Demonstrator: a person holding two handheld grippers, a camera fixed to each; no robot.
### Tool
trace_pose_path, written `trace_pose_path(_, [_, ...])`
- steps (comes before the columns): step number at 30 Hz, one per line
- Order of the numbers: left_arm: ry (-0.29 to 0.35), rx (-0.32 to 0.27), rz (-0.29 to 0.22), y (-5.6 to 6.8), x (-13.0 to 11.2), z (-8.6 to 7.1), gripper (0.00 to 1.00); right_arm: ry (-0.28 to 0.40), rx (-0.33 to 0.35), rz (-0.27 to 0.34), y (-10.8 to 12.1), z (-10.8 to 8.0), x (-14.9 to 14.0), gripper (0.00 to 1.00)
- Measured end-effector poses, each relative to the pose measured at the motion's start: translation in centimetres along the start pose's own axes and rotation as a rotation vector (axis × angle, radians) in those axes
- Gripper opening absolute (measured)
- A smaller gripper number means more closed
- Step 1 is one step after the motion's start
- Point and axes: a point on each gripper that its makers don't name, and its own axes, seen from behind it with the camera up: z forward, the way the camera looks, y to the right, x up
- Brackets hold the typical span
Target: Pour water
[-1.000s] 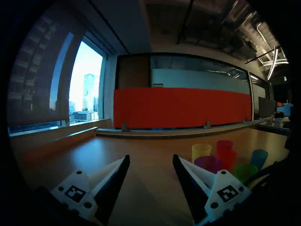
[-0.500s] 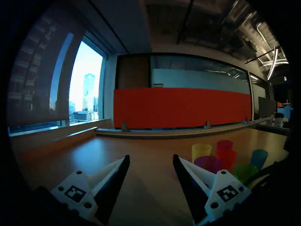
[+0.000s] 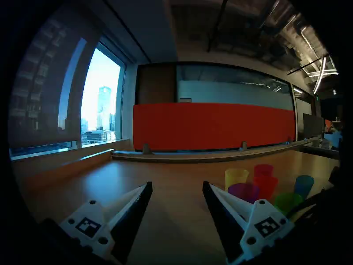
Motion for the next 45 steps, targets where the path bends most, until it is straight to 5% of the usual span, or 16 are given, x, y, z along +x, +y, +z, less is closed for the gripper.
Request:
trace_pose_path(17, [0.0, 0.0, 0.0, 0.0, 0.0, 0.0, 0.84, -0.065, 0.02, 0.036, 0.1, 0.5, -4.3, 0.99])
trace_pose_path(45, [0.0, 0.0, 0.0, 0.0, 0.0, 0.0, 0.84, -0.082, 0.013, 0.017, -0.4, 0.6, -5.0, 0.99])
